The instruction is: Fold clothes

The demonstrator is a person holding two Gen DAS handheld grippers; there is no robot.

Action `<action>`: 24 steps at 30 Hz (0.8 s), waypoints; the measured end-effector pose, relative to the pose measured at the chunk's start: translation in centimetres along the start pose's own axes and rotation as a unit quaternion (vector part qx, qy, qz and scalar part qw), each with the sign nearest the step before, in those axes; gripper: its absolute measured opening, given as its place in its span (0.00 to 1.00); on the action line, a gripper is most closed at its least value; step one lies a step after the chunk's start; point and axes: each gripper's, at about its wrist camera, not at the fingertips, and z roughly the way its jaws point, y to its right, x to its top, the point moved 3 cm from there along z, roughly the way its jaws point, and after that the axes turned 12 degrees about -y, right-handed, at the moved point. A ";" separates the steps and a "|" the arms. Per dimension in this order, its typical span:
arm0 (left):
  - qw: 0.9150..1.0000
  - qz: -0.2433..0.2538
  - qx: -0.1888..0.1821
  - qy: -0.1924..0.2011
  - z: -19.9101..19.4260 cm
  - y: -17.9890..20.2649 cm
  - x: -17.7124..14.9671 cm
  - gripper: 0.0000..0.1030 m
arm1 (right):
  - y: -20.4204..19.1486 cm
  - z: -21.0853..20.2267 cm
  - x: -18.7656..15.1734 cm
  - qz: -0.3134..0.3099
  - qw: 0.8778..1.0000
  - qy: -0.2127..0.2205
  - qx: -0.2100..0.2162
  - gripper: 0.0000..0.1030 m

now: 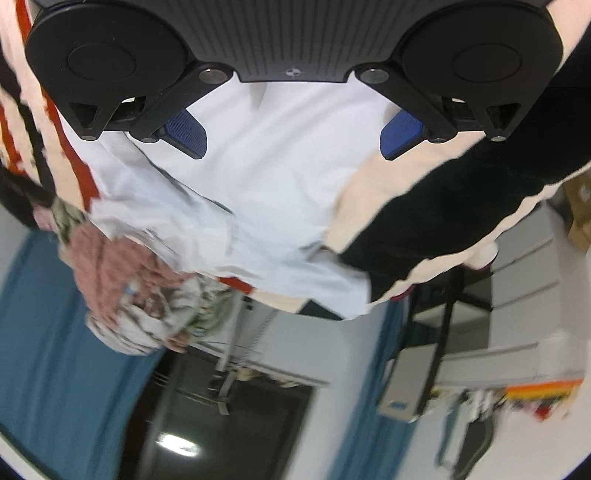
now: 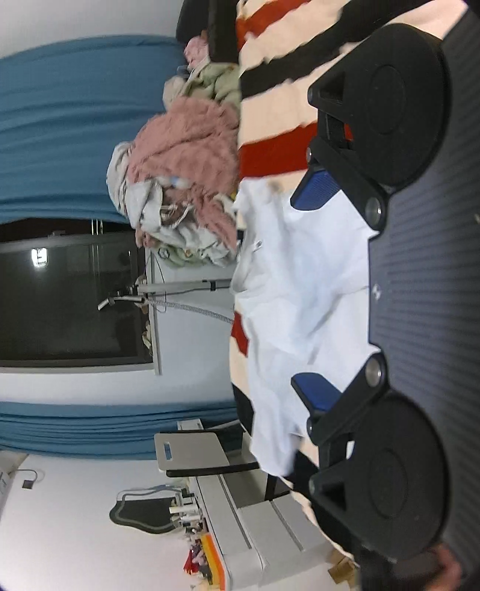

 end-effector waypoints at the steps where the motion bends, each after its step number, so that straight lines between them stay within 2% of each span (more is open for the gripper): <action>1: 1.000 0.014 -0.001 0.000 -0.5 0.6 -0.4 0.98 | 0.2 -1.2 -1.0 0.001 1.000 -0.003 -0.006 0.93; 4: 1.000 0.025 -0.008 -0.005 -1.8 1.5 -1.0 0.98 | 0.4 -4.1 -3.5 0.015 1.000 -0.007 -0.015 0.93; 9: 0.999 0.029 -0.025 -0.002 -4.0 1.7 -1.6 0.98 | 0.7 -7.6 -5.7 0.033 0.999 0.003 -0.020 0.93; 12: 0.999 0.028 -0.029 -0.004 -4.5 1.9 -1.8 0.98 | 0.9 -8.6 -6.2 0.034 0.999 0.010 -0.017 0.93; 16: 0.998 0.053 -0.026 -0.004 -4.7 2.9 -2.1 0.97 | 2.5 -9.8 -5.3 0.056 0.998 0.026 -0.026 0.93; 20: 0.993 0.111 -0.041 -0.011 -5.3 5.4 -3.4 0.95 | 5.7 -11.6 -3.9 0.098 0.993 0.048 -0.034 0.93; 24: 0.980 0.184 -0.065 -0.028 -5.9 9.6 -5.7 0.90 | 10.3 -13.5 -3.3 0.153 0.985 0.069 -0.050 0.93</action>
